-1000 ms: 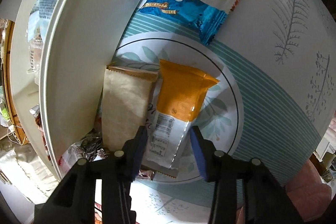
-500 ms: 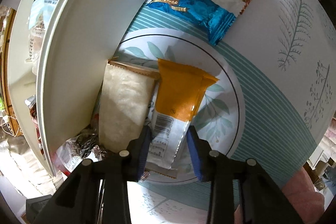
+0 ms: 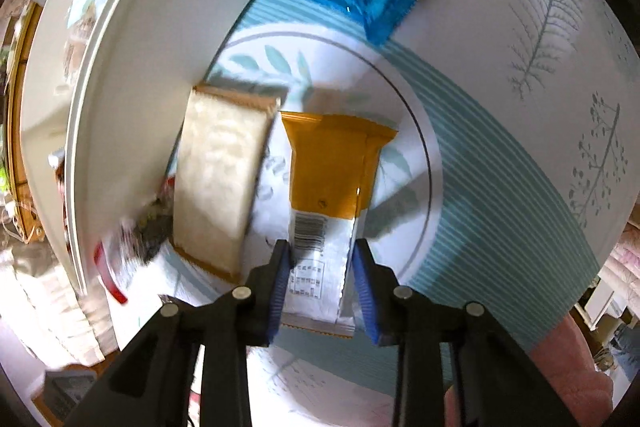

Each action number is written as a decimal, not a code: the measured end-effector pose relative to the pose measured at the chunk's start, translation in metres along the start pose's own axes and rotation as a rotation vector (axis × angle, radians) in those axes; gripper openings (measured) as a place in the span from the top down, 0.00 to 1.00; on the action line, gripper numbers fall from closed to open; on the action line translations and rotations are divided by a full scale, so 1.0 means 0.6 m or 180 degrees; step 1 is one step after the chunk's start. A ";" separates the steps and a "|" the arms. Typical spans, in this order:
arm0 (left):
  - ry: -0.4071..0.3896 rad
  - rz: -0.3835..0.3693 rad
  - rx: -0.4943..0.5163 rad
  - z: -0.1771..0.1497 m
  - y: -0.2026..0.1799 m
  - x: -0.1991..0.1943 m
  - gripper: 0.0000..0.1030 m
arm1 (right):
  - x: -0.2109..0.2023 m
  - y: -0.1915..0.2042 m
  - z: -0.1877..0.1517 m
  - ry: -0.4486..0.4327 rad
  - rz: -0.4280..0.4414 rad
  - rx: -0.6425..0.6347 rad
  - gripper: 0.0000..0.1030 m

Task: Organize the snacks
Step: 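Grasp the orange-topped bar with the right gripper while the left grasps the brown chocolate packet, then carry the bar with the right gripper over the box while the left carries the chocolate packet, then open both grippers to drop the bar and chocolate packet into the box, then withdraw both grippers toward the cracker and small packets left on the table, then grasp the red-white LIPO packet with the right gripper while the left grasps the blue packet, then carry the LIPO packet with the right gripper over the box while the left carries the blue packet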

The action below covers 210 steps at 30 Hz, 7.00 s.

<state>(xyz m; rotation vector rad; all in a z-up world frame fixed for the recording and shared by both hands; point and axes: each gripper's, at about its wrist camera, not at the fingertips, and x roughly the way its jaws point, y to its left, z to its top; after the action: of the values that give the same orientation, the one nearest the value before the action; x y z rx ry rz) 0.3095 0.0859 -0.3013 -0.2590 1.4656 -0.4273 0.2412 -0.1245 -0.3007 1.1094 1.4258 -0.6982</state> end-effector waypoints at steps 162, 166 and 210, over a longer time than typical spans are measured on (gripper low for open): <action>-0.0062 0.0591 0.0123 0.055 -0.423 0.214 0.64 | -0.137 -0.194 0.194 -0.1888 0.0441 -0.3413 0.30; -0.0073 0.0557 0.0086 0.053 -0.415 0.213 0.70 | -0.128 -0.187 0.194 -0.1893 0.0428 -0.3463 0.30; -0.0416 0.0827 -0.0445 -0.038 -0.270 -0.037 0.71 | -0.276 -0.169 0.185 -0.2238 0.0282 -0.3555 0.55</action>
<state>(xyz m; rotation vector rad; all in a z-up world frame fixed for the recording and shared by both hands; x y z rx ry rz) 0.2662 -0.0481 -0.2152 -0.2000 1.3801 -0.0962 0.1795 -0.3013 -0.1782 0.0137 0.8858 -0.1046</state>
